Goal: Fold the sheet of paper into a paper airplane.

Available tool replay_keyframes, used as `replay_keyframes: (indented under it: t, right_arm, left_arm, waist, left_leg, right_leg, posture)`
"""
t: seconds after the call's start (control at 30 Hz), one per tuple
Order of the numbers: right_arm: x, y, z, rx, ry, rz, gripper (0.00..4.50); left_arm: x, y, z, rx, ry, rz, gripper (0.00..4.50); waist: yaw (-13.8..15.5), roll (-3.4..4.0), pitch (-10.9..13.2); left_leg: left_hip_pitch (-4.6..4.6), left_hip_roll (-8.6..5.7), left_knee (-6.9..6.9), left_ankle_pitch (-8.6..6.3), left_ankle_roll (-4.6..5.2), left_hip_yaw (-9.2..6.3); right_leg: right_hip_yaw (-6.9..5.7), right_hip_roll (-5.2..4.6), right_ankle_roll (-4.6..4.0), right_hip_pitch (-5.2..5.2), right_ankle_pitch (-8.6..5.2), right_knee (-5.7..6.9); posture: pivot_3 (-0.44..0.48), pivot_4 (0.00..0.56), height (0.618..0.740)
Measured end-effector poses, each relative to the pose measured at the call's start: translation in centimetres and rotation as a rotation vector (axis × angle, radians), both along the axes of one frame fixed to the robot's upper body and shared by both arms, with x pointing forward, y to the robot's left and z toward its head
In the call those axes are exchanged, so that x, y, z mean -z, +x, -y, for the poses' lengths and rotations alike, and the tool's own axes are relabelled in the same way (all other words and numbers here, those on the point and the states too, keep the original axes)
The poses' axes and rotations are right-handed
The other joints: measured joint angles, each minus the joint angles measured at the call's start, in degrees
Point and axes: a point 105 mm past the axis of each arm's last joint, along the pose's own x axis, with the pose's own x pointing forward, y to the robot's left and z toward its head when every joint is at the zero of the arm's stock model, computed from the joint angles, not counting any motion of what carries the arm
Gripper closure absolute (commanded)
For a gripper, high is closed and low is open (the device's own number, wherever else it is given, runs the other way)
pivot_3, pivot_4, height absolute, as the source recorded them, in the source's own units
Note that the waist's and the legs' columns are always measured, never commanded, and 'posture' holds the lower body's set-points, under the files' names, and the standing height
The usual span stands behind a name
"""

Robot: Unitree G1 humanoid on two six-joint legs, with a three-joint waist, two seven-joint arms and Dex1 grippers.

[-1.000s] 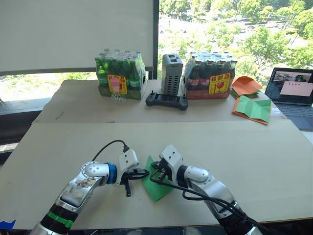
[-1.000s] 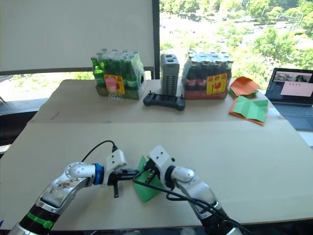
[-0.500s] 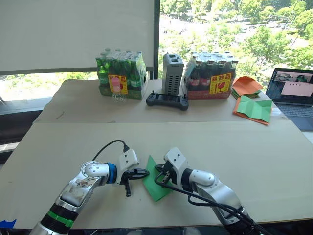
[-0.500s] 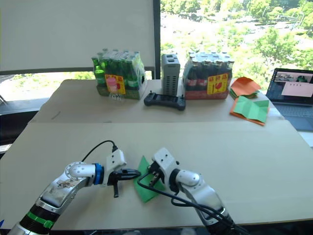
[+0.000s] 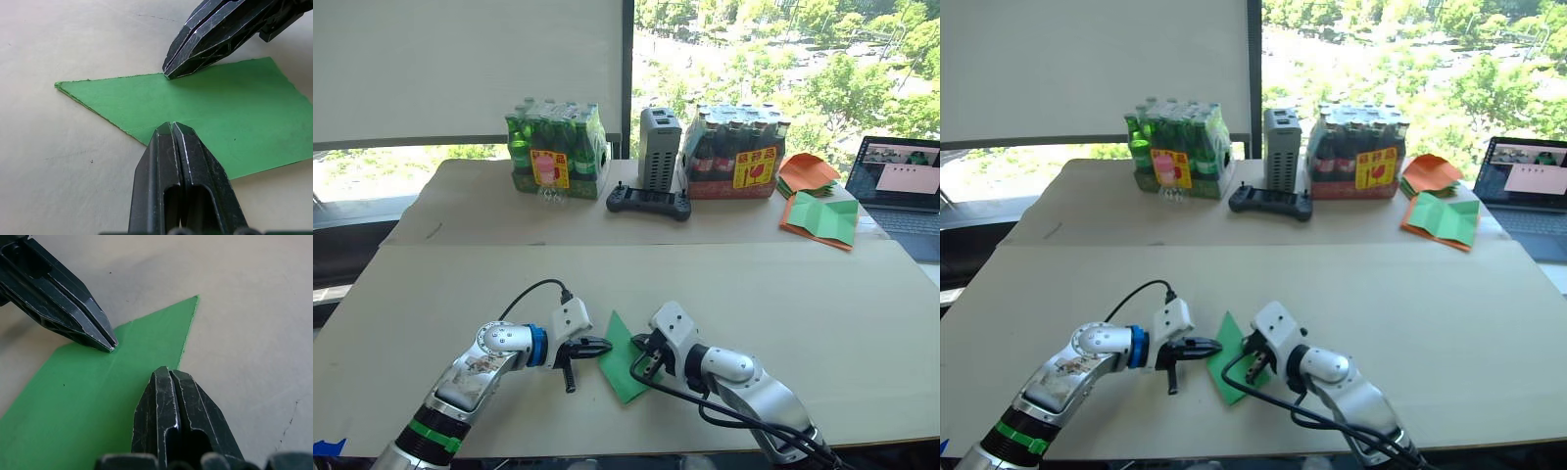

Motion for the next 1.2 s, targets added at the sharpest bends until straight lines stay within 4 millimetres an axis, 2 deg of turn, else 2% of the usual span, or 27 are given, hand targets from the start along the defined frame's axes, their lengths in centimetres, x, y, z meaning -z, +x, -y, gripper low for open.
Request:
replay_keyframes:
  t: [0.67,1.2]
  right_arm:
    - [0.0,-1.0,0.2,-0.066,-0.094,0.051,4.50]
    - [0.2,-3.0,1.2,-0.101,-0.124,0.039,4.50]
  left_arm:
    - [0.0,0.1,0.0,0.015,0.003,-0.006,4.44]
    - [0.1,0.1,0.1,0.025,0.003,0.000,4.44]
  waist:
    - [0.06,-0.02,-0.05]
    - [0.54,-0.04,-0.07]
  left_leg:
    - [0.07,0.01,-0.06,-0.01,0.02,0.00]
    - [0.20,0.02,-0.31,-0.01,0.02,0.00]
  right_leg:
    - [-0.01,0.00,0.00,0.08,0.00,-0.11]
    - [-0.02,0.01,0.00,0.21,0.00,-0.34]
  posture:
    - [0.000,0.150,0.678]
    - [0.000,0.150,0.678]
